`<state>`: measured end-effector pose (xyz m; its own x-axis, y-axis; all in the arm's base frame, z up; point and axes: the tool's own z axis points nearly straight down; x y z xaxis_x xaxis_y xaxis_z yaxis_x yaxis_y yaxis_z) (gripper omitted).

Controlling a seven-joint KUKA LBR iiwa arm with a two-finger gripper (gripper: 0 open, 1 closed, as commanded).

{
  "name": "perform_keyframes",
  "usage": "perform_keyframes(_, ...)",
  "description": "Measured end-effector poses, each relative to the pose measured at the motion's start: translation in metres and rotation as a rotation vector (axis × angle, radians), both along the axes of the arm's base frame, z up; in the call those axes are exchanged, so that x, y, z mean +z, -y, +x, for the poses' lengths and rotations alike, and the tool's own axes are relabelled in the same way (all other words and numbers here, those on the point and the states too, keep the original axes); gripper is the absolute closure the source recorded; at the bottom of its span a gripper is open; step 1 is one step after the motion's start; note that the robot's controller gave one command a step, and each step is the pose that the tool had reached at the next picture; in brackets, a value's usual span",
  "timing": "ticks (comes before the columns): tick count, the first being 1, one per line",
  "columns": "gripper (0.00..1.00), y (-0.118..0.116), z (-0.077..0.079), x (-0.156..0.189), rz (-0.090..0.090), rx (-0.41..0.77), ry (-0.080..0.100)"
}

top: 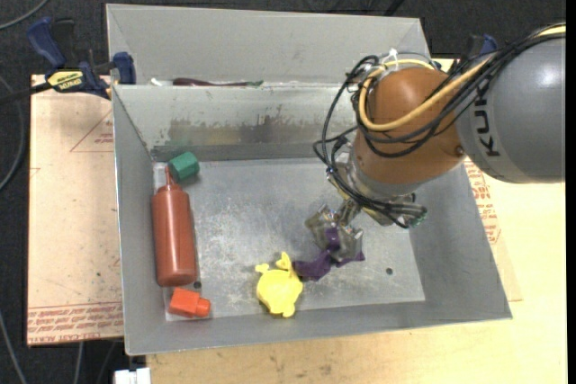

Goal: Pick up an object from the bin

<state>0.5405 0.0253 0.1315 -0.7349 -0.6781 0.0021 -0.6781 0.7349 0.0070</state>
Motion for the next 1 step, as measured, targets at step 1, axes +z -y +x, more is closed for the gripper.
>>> perform_keyframes(1, 1.00, 0.0111, 0.0017, 0.0212, 0.001, 0.001, 0.023)
